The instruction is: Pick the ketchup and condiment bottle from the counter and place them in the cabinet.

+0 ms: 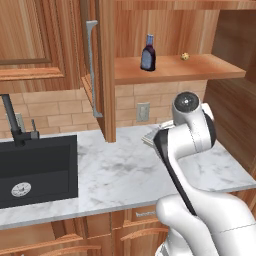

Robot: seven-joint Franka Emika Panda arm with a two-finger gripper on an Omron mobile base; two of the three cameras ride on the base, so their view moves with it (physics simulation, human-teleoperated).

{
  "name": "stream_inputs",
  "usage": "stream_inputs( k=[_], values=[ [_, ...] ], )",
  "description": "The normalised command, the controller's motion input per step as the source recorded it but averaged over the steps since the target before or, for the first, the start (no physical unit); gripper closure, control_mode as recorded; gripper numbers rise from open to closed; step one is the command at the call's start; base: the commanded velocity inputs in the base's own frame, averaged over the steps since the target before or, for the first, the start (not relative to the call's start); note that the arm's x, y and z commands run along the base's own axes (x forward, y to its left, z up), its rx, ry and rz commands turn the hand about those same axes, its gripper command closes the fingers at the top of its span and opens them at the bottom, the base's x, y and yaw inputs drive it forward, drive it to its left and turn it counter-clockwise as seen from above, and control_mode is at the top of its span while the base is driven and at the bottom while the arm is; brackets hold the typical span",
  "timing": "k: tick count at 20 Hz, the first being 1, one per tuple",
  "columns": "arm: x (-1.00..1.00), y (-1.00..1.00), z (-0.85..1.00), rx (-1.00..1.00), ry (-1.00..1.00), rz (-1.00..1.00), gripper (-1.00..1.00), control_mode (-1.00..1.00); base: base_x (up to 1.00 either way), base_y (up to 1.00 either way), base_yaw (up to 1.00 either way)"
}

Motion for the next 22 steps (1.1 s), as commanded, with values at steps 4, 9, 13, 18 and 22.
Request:
stream_inputs(
  k=[4, 9, 13, 18, 22],
  values=[
    [0.00, -0.15, -0.35, 0.00, 0.00, 0.00, -1.00, -1.00, 0.00, 0.00, 0.00],
    [0.00, -0.10, -0.34, 0.05, -0.01, 0.00, -1.00, -1.00, 0.00, 0.00, 0.00],
    [0.03, -0.13, -0.44, 0.10, 0.00, 0.00, -1.00, -1.00, 0.00, 0.00, 0.00],
    [0.07, -0.18, -0.29, 0.11, 0.00, 0.00, -1.00, -1.00, 0.00, 0.00, 0.00],
    [0.20, -0.19, -0.30, 0.11, 0.00, 0.00, -1.00, -1.00, 0.00, 0.00, 0.00]
  ],
)
